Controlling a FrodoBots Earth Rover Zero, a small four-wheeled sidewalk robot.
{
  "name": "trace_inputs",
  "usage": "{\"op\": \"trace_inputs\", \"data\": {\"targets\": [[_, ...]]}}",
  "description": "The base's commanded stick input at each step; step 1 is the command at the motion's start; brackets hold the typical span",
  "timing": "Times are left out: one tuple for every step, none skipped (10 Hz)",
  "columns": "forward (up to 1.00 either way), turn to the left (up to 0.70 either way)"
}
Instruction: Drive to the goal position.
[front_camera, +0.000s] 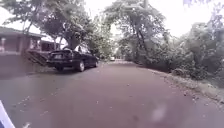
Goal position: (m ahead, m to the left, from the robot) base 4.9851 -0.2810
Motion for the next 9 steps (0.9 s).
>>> {"op": "trace_inputs", "data": {"targets": [[0.7, 0.0], [0.7, 0.0], [0.7, 0.0], [0.7, 0.0], [0.7, 0.0], [0.7, 0.0], [0.7, 0.0], [0.7, 0.0], [0.7, 0.0]]}}
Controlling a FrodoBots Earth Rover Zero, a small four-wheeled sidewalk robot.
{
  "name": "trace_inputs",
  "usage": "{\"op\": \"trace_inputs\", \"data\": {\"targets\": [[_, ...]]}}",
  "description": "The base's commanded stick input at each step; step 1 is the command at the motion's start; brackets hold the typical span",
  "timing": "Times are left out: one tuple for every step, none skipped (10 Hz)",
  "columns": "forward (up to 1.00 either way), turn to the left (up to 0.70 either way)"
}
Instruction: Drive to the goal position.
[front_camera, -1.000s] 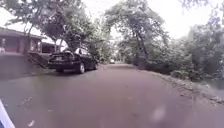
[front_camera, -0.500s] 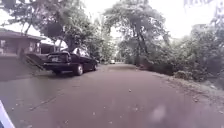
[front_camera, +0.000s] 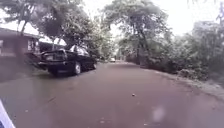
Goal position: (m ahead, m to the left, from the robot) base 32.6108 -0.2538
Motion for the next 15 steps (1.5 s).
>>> {"op": "trace_inputs", "data": {"targets": [[0.7, 0.0], [0.7, 0.0], [0.7, 0.0], [0.7, 0.0], [0.7, 0.0], [0.7, 0.0], [0.7, 0.0], [0.7, 0.0], [0.7, 0.0], [0.7, 0.0], [0.7, 0.0], [0.7, 0.0], [0.7, 0.0], [0.7, 0.0], [0.7, 0.0]]}}
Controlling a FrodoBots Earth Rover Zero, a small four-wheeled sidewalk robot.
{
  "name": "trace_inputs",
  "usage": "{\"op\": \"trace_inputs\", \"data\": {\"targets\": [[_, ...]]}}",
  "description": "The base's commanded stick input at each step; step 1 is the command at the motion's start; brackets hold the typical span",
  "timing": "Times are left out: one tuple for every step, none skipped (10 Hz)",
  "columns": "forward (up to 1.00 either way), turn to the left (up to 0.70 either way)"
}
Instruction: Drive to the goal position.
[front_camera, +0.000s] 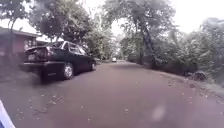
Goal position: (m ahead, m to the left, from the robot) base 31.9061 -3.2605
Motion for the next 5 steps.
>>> {"op": "trace_inputs", "data": {"targets": [[0.82, 0.0], [0.85, 0.0], [0.85, 0.0], [0.85, 0.0], [0.85, 0.0]]}}
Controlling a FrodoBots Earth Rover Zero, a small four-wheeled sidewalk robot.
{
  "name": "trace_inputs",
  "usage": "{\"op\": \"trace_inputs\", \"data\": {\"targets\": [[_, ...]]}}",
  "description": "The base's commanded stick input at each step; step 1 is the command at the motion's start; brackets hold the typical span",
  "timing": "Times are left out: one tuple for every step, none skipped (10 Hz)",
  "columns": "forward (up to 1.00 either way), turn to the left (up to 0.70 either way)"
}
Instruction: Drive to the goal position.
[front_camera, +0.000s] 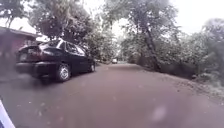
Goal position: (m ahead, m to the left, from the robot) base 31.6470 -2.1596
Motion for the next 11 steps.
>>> {"op": "trace_inputs", "data": {"targets": [[0.85, -0.13], [0.85, -0.34], [0.85, -0.34], [0.85, -0.34], [0.85, -0.34], [0.85, -0.34], [0.85, -0.26], [0.85, 0.0], [0.85, 0.0], [0.85, 0.0], [0.85, 0.0]]}}
